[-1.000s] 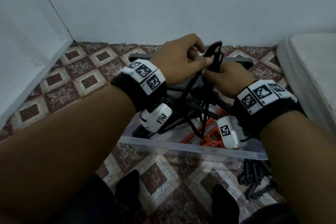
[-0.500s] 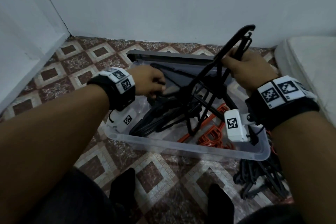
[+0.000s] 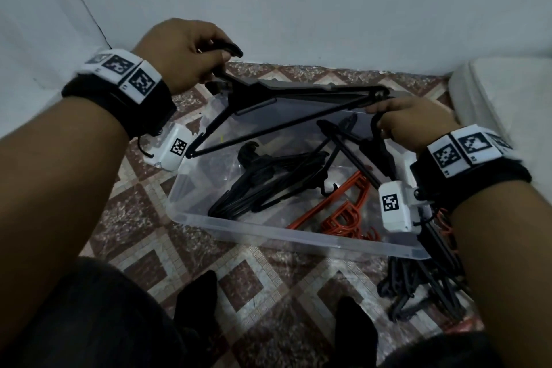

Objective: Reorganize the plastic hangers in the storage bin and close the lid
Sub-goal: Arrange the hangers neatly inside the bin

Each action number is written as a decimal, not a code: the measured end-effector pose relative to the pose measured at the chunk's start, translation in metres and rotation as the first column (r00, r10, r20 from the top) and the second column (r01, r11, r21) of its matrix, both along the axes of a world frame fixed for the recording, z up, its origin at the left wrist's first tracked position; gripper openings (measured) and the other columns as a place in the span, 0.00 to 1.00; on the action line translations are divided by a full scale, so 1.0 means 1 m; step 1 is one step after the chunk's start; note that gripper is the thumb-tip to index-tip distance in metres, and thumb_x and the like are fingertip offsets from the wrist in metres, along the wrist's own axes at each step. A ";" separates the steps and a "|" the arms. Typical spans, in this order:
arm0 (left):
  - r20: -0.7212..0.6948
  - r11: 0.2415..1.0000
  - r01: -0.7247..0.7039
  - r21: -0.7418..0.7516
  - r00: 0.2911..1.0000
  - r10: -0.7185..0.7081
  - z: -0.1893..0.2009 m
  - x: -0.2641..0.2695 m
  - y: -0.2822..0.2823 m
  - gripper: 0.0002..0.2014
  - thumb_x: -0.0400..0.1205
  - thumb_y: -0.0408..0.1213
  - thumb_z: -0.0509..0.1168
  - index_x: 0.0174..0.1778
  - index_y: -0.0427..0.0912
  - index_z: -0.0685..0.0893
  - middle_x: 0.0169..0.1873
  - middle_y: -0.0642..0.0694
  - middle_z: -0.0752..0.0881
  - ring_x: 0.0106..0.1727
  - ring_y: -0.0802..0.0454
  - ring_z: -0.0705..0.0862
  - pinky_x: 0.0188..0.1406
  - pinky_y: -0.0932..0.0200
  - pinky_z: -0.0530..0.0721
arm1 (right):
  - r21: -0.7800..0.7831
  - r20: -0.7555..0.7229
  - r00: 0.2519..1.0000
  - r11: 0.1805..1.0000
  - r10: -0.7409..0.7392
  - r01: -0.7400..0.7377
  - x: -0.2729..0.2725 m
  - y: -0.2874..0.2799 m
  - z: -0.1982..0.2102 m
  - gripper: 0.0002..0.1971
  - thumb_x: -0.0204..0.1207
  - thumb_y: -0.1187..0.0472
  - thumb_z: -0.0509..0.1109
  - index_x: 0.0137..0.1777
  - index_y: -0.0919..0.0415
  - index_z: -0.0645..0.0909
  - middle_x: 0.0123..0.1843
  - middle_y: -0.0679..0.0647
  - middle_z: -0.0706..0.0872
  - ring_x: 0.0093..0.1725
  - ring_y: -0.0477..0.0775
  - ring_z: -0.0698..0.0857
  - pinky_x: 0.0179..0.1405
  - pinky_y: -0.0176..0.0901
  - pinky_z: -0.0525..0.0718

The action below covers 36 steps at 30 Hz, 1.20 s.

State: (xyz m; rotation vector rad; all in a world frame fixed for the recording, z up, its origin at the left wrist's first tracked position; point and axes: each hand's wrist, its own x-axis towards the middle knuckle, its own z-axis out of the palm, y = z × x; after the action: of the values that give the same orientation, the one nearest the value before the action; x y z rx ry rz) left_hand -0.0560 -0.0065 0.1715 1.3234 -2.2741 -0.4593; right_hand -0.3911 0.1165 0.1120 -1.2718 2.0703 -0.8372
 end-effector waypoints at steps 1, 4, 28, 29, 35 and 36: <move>0.024 1.000 -0.005 -0.028 1.000 0.006 0.001 -0.002 0.001 0.09 0.84 0.45 0.65 0.58 0.57 0.86 0.39 0.57 0.89 0.32 0.63 0.86 0.39 0.64 0.80 | 0.024 0.019 1.000 1.000 -0.021 0.021 -0.001 -0.001 -0.002 0.17 0.72 0.69 0.64 0.44 0.47 0.90 0.34 0.49 0.89 0.32 0.51 0.84 0.33 0.36 0.79; 0.041 0.990 -0.039 -0.136 0.998 0.045 0.006 -0.006 0.000 0.10 0.84 0.45 0.63 0.58 0.57 0.86 0.41 0.54 0.89 0.36 0.61 0.83 0.41 0.61 0.76 | 0.047 0.052 0.998 0.998 -0.044 0.042 -0.001 -0.004 -0.004 0.18 0.75 0.73 0.60 0.49 0.55 0.90 0.37 0.54 0.89 0.36 0.56 0.81 0.38 0.45 0.79; 0.223 0.932 0.359 0.050 0.906 -0.360 -0.058 -0.120 0.052 0.10 0.77 0.44 0.70 0.45 0.46 0.75 0.35 0.52 0.79 0.37 0.49 0.77 0.33 0.57 0.69 | 0.093 -0.070 0.900 0.901 0.430 -0.423 0.052 0.000 0.013 0.17 0.75 0.55 0.70 0.64 0.45 0.79 0.51 0.43 0.86 0.49 0.43 0.85 0.43 0.36 0.81; 0.166 0.935 0.349 0.061 0.920 -0.355 -0.062 -0.124 0.053 0.10 0.76 0.43 0.71 0.45 0.47 0.76 0.34 0.55 0.79 0.36 0.52 0.78 0.32 0.59 0.70 | 0.093 -0.102 0.901 0.906 0.422 -0.414 0.052 -0.001 0.012 0.18 0.75 0.56 0.71 0.64 0.46 0.77 0.50 0.43 0.86 0.47 0.42 0.85 0.39 0.34 0.78; -0.069 0.946 0.303 0.118 0.952 -0.297 -0.071 -0.128 0.050 0.10 0.75 0.43 0.74 0.49 0.49 0.82 0.36 0.59 0.83 0.33 0.72 0.80 0.33 0.79 0.73 | 0.067 -0.168 0.912 0.928 0.374 -0.368 0.044 -0.004 0.009 0.18 0.75 0.59 0.70 0.64 0.43 0.77 0.44 0.47 0.88 0.42 0.46 0.87 0.34 0.35 0.79; -0.088 0.944 0.302 0.136 0.952 -0.292 -0.072 -0.127 0.050 0.11 0.75 0.44 0.74 0.50 0.49 0.83 0.38 0.60 0.84 0.33 0.75 0.80 0.32 0.80 0.72 | 0.069 -0.162 0.914 0.928 0.372 -0.366 0.044 -0.005 0.009 0.18 0.75 0.58 0.69 0.64 0.43 0.77 0.45 0.48 0.89 0.43 0.47 0.88 0.36 0.38 0.82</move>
State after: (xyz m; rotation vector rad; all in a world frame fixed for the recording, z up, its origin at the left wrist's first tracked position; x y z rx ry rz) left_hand -0.1832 0.0432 0.0995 1.0129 -2.4311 -0.7765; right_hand -0.3473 0.1120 0.1213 -1.6976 1.8709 -0.5294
